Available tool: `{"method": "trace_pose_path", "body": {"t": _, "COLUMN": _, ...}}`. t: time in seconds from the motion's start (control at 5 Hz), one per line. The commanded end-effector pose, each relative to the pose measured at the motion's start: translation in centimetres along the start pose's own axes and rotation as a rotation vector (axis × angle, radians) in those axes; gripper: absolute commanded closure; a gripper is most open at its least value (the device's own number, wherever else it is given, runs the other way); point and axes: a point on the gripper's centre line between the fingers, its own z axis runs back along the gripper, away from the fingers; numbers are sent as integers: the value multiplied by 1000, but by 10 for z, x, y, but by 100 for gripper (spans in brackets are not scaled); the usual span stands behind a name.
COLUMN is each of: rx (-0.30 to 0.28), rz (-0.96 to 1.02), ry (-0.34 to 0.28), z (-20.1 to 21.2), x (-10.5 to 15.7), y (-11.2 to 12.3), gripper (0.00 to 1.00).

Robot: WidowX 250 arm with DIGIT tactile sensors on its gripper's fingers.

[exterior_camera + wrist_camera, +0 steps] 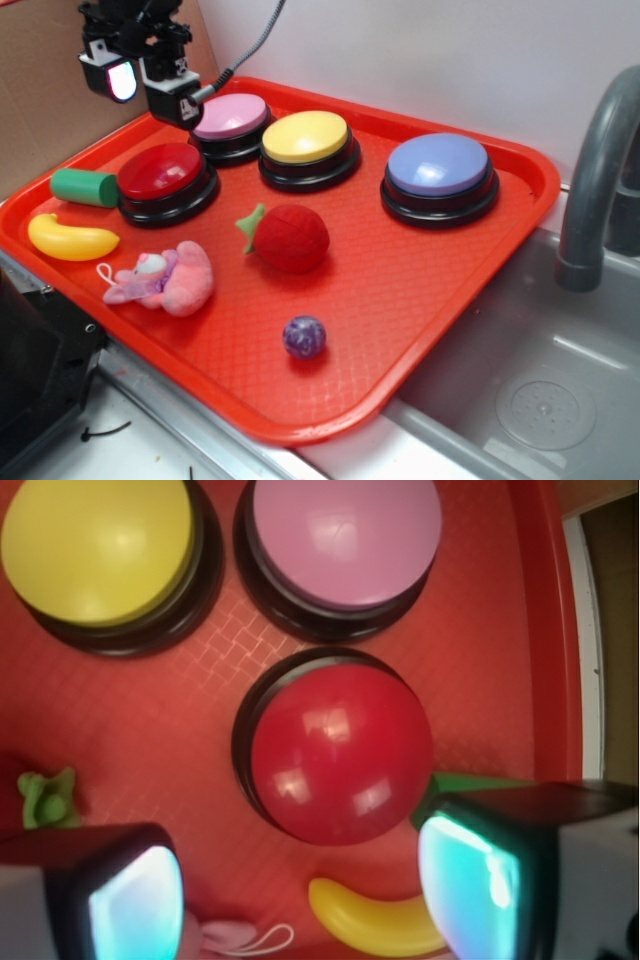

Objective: Push the red button.

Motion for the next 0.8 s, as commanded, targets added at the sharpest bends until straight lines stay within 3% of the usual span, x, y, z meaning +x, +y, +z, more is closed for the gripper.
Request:
{"method": "trace_pose_path", "body": {"t": 0.0, "rx": 17, "rz": 1, "ry": -93, "z": 34, "x": 11, "y": 2, "gripper": 0}}
{"method": "trace_pose_path", "body": {"t": 0.4, "rx": 26, "rz": 17, "ry": -110, "z": 42, "x": 9, "y": 7, "gripper": 0}}
{"method": "trace_pose_path", "body": {"t": 0.6, "rx": 46, "rz": 30, "ry": -153, "z": 50, "x": 2, "y": 9, "gripper": 0}}
